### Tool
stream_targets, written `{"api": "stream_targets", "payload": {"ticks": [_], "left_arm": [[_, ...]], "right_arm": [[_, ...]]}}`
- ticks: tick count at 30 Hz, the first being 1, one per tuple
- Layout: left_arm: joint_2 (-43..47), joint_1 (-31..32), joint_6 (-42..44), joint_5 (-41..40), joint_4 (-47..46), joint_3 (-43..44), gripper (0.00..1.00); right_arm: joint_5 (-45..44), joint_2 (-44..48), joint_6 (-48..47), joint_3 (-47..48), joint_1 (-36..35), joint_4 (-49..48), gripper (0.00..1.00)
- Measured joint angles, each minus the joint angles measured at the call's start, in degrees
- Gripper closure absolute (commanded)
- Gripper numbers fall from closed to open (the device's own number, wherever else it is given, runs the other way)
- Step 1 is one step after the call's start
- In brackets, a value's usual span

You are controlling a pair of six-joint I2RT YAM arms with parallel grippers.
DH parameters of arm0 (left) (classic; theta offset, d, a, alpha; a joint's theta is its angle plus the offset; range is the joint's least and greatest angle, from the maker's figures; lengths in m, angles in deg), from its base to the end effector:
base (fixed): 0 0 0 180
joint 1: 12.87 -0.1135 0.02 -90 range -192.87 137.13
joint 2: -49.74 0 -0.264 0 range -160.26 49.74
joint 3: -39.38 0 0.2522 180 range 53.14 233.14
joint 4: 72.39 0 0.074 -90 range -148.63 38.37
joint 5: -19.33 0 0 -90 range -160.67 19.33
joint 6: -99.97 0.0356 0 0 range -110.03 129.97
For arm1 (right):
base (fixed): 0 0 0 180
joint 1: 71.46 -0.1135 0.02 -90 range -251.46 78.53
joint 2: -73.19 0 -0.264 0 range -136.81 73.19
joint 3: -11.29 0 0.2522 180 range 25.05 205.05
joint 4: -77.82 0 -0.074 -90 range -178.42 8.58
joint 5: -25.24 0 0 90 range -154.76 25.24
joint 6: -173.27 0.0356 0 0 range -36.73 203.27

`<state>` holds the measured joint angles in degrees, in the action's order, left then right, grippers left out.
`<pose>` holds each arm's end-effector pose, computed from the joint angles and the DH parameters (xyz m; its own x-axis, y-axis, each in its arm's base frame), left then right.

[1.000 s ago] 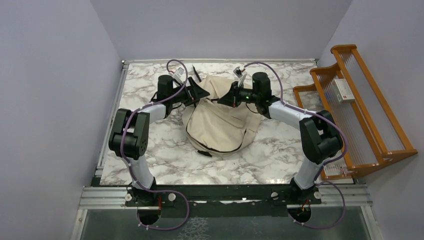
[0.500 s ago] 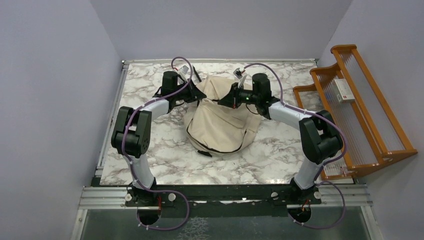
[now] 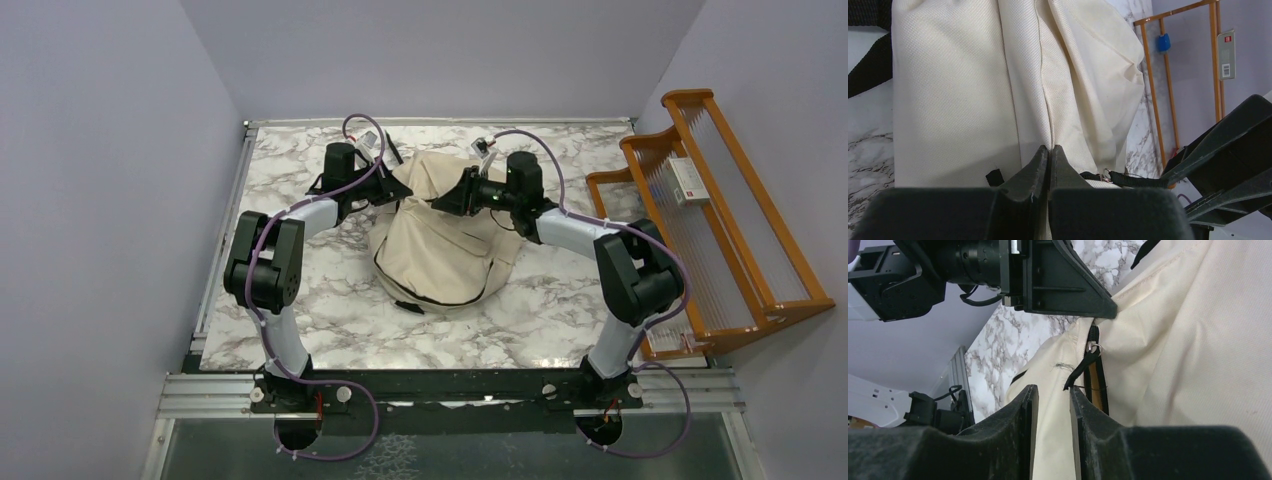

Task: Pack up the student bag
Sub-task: Zip the student bag at the center of the board.

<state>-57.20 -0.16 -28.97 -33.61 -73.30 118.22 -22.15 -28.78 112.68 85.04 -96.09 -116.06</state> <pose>0.3957 -0.1112 0.2005 -0.7857 -0.3369 -0.5188 0.2631 0.5769 -0.7732 0.3482 0.1861 0.2277 -0.6395 0.1044 -0.7616 -0.6760 0.3954 0.6218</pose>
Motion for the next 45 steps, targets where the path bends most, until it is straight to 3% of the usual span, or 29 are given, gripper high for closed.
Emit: {"api": "stream_targets", "payload": {"ticks": [7,21,28,33,41,45], "left_arm": [[0.0,0.0,0.0,0.0,-0.1,0.0,1.0],[0.0,0.0,0.2,0.4,-0.3,0.0,1.0],[0.0,0.0,0.2,0.4,-0.3,0.0,1.0],[0.0,0.0,0.2,0.5,-0.3,0.0,1.0],[0.0,0.0,0.2,0.7,-0.4,0.0,1.0],[0.0,0.0,0.2,0.9,-0.5,0.0,1.0]], "right_arm": [[0.3,-1.9,4.2,0.0,0.0,-3.8,0.63],[-1.4,-3.4,5.7,1.1,0.0,-2.5,0.54],[-2.7,-4.2,6.6,2.9,0.0,-2.3,0.55],[-3.5,-4.5,6.8,3.7,0.3,-1.2,0.66],[-4.4,-5.1,7.1,3.8,0.6,0.8,0.95],[-4.5,-5.3,7.2,3.8,0.7,1.0,0.99]]}}
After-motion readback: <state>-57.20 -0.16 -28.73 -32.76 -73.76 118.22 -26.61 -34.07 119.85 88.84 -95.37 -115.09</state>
